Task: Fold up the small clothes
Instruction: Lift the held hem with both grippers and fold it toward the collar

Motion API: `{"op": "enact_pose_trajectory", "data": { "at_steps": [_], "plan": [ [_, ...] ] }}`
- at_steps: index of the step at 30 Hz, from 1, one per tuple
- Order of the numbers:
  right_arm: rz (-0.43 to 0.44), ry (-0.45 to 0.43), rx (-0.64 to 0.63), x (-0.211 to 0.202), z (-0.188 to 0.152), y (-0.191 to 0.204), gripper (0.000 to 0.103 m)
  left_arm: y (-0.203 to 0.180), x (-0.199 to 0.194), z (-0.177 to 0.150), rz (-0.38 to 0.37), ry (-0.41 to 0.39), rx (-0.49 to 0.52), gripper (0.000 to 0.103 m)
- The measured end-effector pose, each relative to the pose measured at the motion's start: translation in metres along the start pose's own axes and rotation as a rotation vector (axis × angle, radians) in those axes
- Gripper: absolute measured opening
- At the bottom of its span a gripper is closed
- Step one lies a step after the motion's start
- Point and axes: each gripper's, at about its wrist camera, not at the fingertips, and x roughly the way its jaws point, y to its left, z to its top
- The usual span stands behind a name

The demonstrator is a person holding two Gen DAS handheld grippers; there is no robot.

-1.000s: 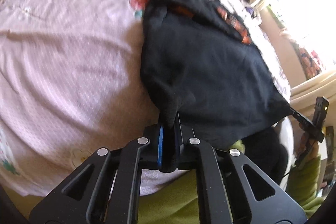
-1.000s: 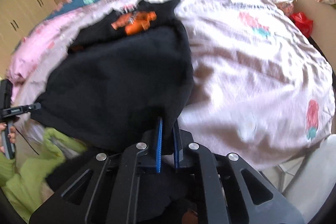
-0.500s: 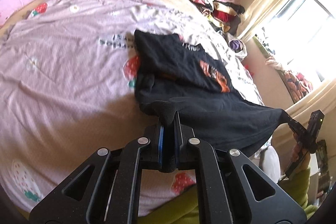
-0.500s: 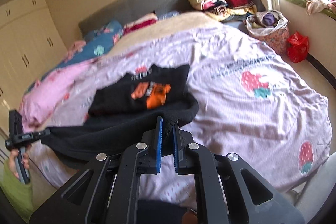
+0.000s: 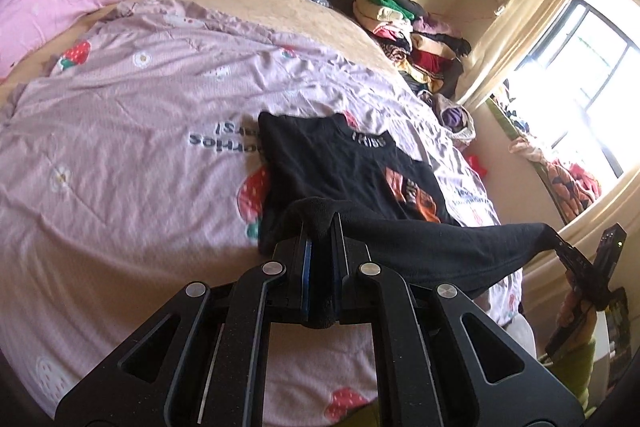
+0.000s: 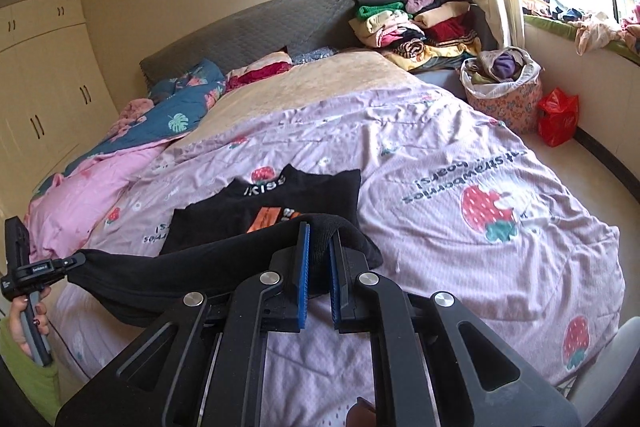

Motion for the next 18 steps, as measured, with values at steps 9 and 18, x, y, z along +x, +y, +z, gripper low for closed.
{"op": "enact_pose_trajectory", "data": {
  "at_steps": [9, 18],
  "plan": [
    [-0.043, -0.013, -0.017, 0.021, 0.022, 0.008, 0.008, 0.007, 0.019, 0.024, 0.004, -0.033, -0.029, 0.002],
    [-0.076, -0.003, -0.048, 0.048, 0.033, 0.013, 0.008, 0.009, 0.04, 0.043, 0.027, -0.047, -0.04, 0.002]
  ]
}}
